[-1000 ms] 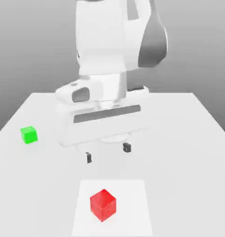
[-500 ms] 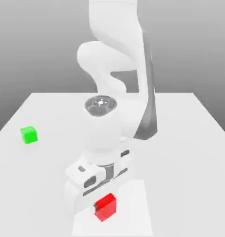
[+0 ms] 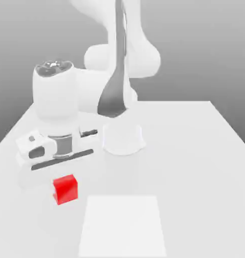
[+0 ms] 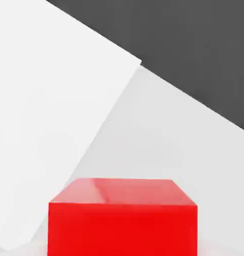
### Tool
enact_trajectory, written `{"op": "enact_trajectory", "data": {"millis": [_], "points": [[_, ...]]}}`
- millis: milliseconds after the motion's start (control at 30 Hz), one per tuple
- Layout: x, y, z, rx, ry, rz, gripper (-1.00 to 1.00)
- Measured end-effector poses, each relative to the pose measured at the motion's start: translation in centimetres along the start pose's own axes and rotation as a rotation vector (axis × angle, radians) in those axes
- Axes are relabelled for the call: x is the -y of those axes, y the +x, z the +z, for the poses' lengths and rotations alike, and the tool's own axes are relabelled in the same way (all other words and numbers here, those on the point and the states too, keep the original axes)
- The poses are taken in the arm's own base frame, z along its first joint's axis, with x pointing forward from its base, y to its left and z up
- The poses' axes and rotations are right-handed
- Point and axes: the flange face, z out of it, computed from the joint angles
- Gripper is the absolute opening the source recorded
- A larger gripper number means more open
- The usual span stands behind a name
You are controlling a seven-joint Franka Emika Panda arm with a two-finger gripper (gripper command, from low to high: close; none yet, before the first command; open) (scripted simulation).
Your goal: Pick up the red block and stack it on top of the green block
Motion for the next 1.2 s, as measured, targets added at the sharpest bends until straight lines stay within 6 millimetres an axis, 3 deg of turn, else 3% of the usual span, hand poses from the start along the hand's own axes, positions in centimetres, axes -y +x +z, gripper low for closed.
{"op": "enact_trajectory", "data": {"millis": [200, 367, 500, 567, 633, 1133, 1167, 1200], "points": [[-10.9, -5.7, -1.3, 0.007, -0.015, 0.126, -1.00], [-18.5, -13.4, -1.2, 0.021, -0.005, 0.264, -1.00], [-22.4, -20.4, -0.4, 0.029, 0.019, 0.370, -1.00], [-23.5, -24.0, 0.3, 0.030, 0.034, 0.420, -1.00], [-23.9, -25.3, 0.9, 0.027, 0.041, 0.440, -1.00], [-23.6, -25.5, 6.9, 0.025, 0.045, 0.437, -1.00], [-23.6, -25.7, 7.2, 0.027, 0.044, 0.440, 1.00], [-23.6, -25.7, 7.2, 0.027, 0.044, 0.440, 1.00]]}}
